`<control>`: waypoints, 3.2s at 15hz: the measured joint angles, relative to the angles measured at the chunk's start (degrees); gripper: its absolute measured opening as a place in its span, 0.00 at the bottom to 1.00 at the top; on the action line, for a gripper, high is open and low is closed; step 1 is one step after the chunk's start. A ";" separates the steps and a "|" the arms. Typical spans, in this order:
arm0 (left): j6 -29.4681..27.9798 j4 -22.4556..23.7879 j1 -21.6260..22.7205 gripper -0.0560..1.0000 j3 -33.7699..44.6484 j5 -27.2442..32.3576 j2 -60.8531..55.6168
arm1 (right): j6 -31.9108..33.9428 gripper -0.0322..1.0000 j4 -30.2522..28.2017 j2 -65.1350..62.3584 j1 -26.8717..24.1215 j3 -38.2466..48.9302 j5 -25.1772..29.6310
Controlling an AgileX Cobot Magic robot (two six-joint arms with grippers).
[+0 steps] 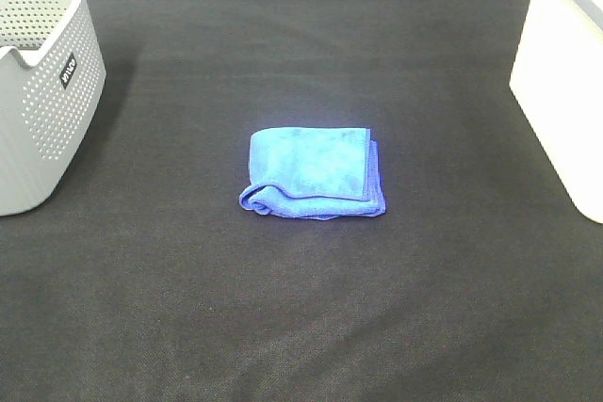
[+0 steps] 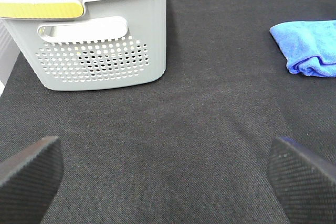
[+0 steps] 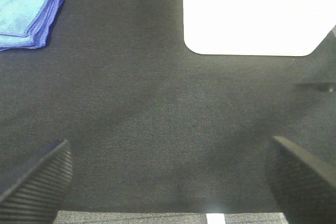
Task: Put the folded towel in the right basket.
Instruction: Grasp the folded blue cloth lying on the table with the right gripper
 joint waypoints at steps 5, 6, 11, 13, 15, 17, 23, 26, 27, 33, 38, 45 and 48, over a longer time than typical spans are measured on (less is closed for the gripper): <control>-0.23 1.09 0.00 0.99 0.00 0.00 0.00 | 0.00 0.96 0.11 0.00 0.00 0.00 0.00; -0.52 1.38 0.00 0.99 0.00 0.00 0.00 | 0.00 0.96 0.11 0.00 0.00 0.00 0.00; -1.15 2.12 0.00 0.99 0.00 0.00 0.00 | 0.00 0.97 -1.49 0.00 0.00 0.00 0.00; -1.15 2.12 0.00 0.99 0.00 0.00 0.00 | 0.00 0.97 -1.49 0.00 0.00 0.00 0.00; -1.15 2.12 0.00 0.99 0.00 0.00 0.00 | 0.00 0.97 -1.49 0.00 0.00 0.00 0.00; -1.15 2.12 0.00 0.99 0.00 0.00 0.00 | 0.00 0.97 -1.49 0.00 0.00 0.00 0.00; -1.15 2.12 0.00 0.99 0.00 0.00 0.00 | 0.00 0.97 -1.49 0.00 0.00 0.00 0.00; -1.15 2.12 0.00 0.99 0.00 0.00 0.00 | 0.00 0.97 -1.49 0.00 0.00 0.00 0.00; -1.15 2.12 0.00 0.99 0.00 0.00 0.00 | 0.00 0.97 -1.49 0.00 0.00 0.00 0.00; -1.15 2.12 0.00 0.99 0.00 0.00 0.00 | 0.00 0.97 -1.49 0.00 0.00 0.00 0.00; -1.15 2.12 0.00 0.99 0.00 0.00 0.00 | 0.00 0.97 -1.66 0.00 0.00 0.00 0.00; -1.15 2.12 0.00 0.99 0.00 0.00 0.00 | 0.00 0.97 -1.72 0.00 0.00 0.00 0.00; -1.15 2.12 0.00 0.99 0.00 0.00 0.00 | 0.00 0.97 -1.83 0.00 0.00 0.00 0.00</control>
